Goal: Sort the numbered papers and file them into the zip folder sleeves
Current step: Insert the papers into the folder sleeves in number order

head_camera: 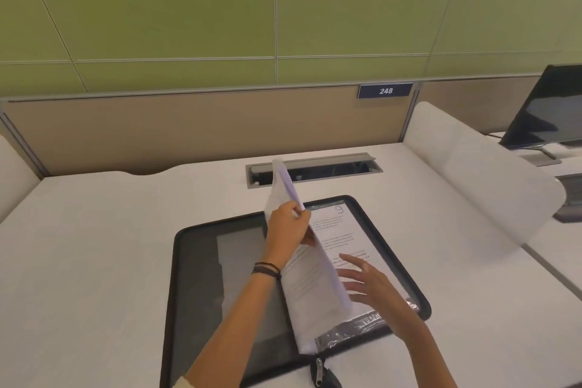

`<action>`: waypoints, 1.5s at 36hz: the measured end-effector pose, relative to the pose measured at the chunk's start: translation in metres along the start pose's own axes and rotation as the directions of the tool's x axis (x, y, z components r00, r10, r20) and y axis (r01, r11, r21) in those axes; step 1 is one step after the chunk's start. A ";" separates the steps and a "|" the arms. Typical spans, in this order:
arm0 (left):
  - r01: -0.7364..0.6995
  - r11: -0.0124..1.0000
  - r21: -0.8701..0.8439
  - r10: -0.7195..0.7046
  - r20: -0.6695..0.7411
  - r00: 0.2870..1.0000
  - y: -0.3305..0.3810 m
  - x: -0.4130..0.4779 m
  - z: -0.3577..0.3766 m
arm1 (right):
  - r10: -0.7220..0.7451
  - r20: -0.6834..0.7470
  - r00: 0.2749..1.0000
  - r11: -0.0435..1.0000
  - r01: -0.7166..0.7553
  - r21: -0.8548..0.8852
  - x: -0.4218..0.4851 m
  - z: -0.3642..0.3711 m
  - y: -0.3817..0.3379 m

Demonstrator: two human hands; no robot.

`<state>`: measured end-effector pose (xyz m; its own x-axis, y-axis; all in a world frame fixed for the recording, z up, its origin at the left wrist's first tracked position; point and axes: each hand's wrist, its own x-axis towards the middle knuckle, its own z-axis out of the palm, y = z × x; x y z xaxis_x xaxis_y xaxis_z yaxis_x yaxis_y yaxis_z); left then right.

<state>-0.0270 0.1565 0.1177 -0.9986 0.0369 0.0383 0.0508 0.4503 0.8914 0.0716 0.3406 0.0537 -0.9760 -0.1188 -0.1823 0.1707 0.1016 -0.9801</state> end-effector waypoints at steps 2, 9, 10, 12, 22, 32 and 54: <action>-0.016 0.999 -0.034 0.016 -0.015 1.000 0.004 0.005 0.017 | 0.025 -0.014 1.000 1.000 -0.025 0.009 -0.001 0.006 -0.010; -0.075 0.993 -0.092 0.081 0.056 0.995 0.012 0.014 0.061 | -0.010 -0.059 0.998 0.993 0.017 0.116 -0.021 -0.018 0.003; -0.070 0.992 -0.105 0.081 0.104 0.991 0.011 0.014 0.066 | -0.003 -0.036 0.999 0.993 0.007 0.116 -0.026 -0.022 0.006; -0.008 0.987 -0.161 0.053 0.275 0.960 0.004 0.012 0.075 | -0.014 -0.068 0.998 0.993 0.022 0.112 -0.027 -0.027 0.012; -0.214 0.976 0.043 0.186 0.350 0.918 -0.059 0.005 0.067 | 0.075 -0.534 0.842 0.985 -0.148 -0.094 -0.008 -0.042 0.049; -0.274 0.874 0.401 0.067 0.460 0.885 -0.145 -0.008 0.039 | 0.026 -0.720 0.694 0.967 -0.199 -0.158 -0.005 -0.033 0.077; -0.343 0.742 0.576 -0.021 0.531 0.847 -0.158 -0.007 0.047 | -0.184 -0.503 0.845 0.837 -0.134 -0.531 0.013 -0.011 0.102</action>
<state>-0.0271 0.1273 -0.0444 -0.8386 0.4958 -0.2258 0.3893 0.8353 0.3883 0.0748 0.3600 -0.0476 -0.9237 0.3773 0.0662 0.2015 0.6256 -0.7537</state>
